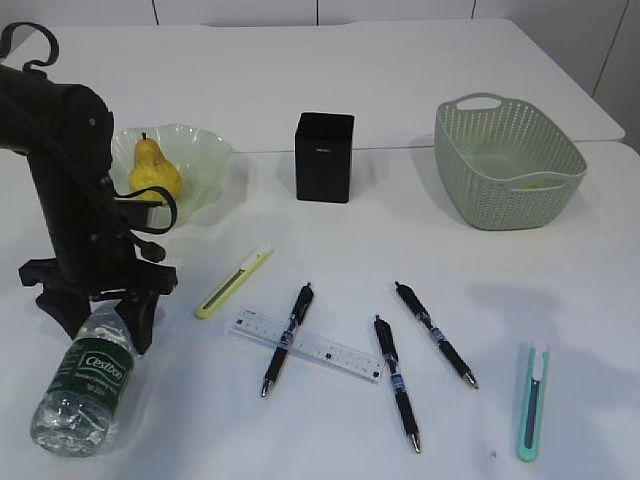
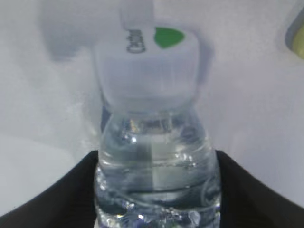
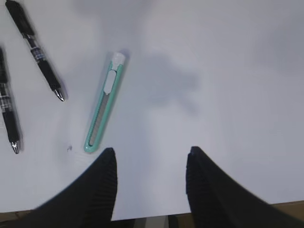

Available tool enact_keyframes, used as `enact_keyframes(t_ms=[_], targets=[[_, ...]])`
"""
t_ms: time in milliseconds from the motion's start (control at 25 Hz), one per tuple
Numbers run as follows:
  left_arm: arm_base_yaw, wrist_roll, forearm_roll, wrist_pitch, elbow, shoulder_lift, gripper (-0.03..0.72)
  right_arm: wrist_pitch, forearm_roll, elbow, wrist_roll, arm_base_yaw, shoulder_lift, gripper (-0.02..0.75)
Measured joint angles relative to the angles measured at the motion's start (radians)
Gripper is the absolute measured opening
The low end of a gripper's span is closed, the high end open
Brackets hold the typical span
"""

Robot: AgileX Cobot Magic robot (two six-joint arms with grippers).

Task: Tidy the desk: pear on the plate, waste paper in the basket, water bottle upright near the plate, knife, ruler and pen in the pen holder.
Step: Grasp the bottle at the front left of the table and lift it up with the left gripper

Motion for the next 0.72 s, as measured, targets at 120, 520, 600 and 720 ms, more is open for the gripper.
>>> enact_keyframes(t_ms=[120,520,600,720], targets=[[0.000,0.000,0.016,0.000,0.000,0.000,0.446,0.000,0.000,-0.014,0.000,0.000,0.000,0.386],[-0.004,0.000,0.056,-0.005,0.000,0.000,0.382,0.000,0.000,-0.014,0.000,0.000,0.000,0.386],[-0.004,0.000,0.056,-0.005,0.000,0.000,0.382,0.000,0.000,-0.014,0.000,0.000,0.000,0.386],[-0.004,-0.006,0.064,-0.015,0.000,-0.009,0.382,0.000,0.000,-0.014,0.000,0.000,0.000,0.386]])
